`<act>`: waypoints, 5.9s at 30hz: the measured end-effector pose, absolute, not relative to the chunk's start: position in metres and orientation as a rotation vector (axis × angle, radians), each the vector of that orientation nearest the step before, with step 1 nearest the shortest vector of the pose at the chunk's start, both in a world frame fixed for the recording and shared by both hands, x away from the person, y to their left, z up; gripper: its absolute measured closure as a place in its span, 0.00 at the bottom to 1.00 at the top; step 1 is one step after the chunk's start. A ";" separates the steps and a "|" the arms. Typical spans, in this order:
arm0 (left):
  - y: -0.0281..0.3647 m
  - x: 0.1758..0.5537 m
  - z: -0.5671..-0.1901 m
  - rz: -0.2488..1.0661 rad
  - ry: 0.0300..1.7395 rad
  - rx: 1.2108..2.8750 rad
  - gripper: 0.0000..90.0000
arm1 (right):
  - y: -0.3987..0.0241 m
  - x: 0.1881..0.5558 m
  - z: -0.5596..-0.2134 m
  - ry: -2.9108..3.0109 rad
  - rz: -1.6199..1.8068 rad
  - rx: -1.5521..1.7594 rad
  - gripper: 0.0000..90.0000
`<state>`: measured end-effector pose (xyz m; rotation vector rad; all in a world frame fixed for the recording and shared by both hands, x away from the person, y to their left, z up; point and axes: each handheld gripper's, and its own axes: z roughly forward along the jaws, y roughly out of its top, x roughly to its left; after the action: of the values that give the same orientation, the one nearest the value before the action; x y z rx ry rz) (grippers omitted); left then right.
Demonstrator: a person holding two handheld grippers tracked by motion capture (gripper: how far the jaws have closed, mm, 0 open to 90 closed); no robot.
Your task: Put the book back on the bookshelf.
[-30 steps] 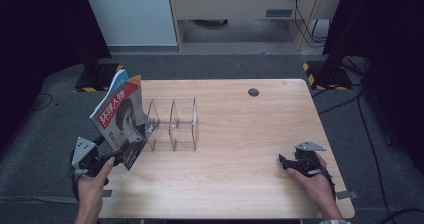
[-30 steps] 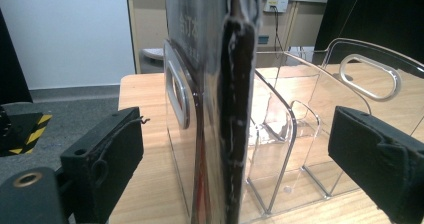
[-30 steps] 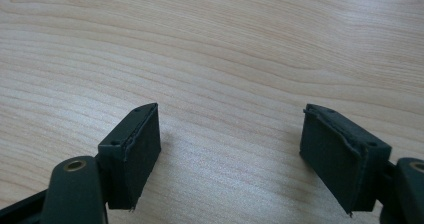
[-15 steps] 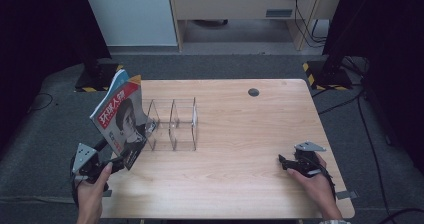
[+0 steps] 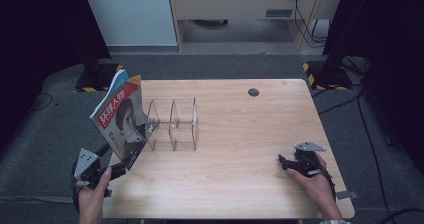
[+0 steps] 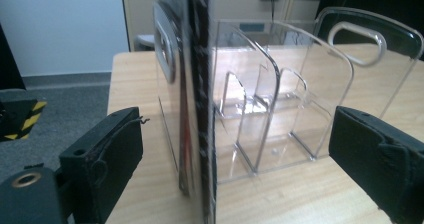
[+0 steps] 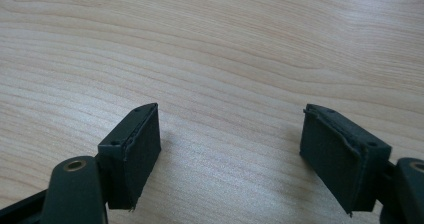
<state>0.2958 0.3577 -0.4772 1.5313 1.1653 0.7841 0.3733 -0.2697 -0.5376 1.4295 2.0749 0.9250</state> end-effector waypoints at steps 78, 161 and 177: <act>0.251 0.334 -0.472 0.496 0.876 1.946 0.08 | -0.269 0.373 -0.538 2.078 0.927 1.426 0.27; 0.038 0.374 -0.520 0.245 0.645 2.269 0.05 | -0.269 0.375 -0.538 2.054 0.887 1.480 0.13; 0.034 0.396 -0.533 0.279 0.726 2.298 0.05 | -0.269 0.375 -0.538 2.060 0.888 1.476 0.12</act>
<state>0.3961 0.0341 -0.5326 2.2983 0.7258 0.2791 0.3745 -0.2688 -0.5384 1.4764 2.0600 0.8882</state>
